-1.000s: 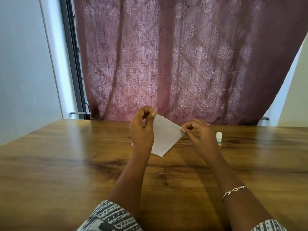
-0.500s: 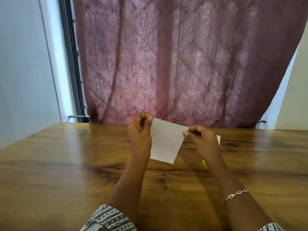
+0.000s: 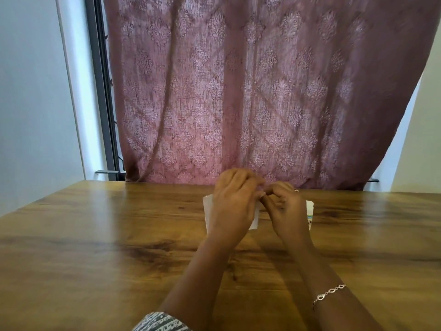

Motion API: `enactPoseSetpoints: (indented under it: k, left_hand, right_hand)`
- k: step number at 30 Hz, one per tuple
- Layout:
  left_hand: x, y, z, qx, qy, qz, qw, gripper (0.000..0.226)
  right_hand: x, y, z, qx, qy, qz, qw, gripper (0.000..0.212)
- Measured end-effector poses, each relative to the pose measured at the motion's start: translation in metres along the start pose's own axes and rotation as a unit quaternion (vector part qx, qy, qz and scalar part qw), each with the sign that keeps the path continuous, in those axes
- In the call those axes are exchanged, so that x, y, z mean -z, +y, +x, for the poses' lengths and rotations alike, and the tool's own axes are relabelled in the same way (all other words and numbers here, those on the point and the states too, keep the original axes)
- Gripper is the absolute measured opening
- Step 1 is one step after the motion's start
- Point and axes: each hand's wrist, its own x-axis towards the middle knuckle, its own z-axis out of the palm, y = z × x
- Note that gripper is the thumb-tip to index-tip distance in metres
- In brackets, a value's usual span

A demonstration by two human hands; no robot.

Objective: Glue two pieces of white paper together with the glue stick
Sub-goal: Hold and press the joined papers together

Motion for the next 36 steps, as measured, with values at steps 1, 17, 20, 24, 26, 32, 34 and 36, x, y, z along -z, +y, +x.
enactPoseSetpoints:
  k: [1,17,20,24,26,32,34,36]
  left_hand:
    - [-0.002,-0.002,-0.001,-0.012,-0.006,0.005,1.000,0.019]
    - [0.010,-0.007,-0.001,0.077,0.026,-0.077,0.994,0.017]
    - [0.012,-0.011,-0.001,0.091,0.039,-0.086,0.991,0.017]
    - [0.013,-0.012,-0.001,0.094,0.040,-0.090,0.991,0.016]
    - [0.015,-0.012,0.000,0.109,0.060,-0.095,0.988,0.011]
    - [0.019,-0.020,0.001,0.181,0.093,-0.142,0.969,0.006]
    - [0.020,-0.022,0.001,0.198,0.102,-0.157,0.962,0.004]
    - [0.022,-0.024,0.000,0.221,0.122,-0.173,0.952,0.002]
  right_hand:
    - [-0.001,-0.001,0.000,0.005,-0.005,-0.008,1.000,0.018]
    - [-0.004,-0.003,0.000,0.019,-0.037,0.031,0.999,0.012]
    - [-0.004,-0.001,0.000,0.003,-0.060,0.040,0.997,0.015]
    - [-0.006,-0.001,0.001,-0.004,-0.074,0.037,0.997,0.018]
    - [-0.003,0.002,0.001,-0.007,-0.083,0.031,0.996,0.019]
    - [0.003,0.011,-0.001,-0.030,-0.091,0.014,0.995,0.005]
    - [0.004,0.014,-0.001,-0.047,-0.085,0.015,0.995,0.005]
    - [0.007,0.016,-0.001,-0.069,-0.083,0.020,0.994,0.005]
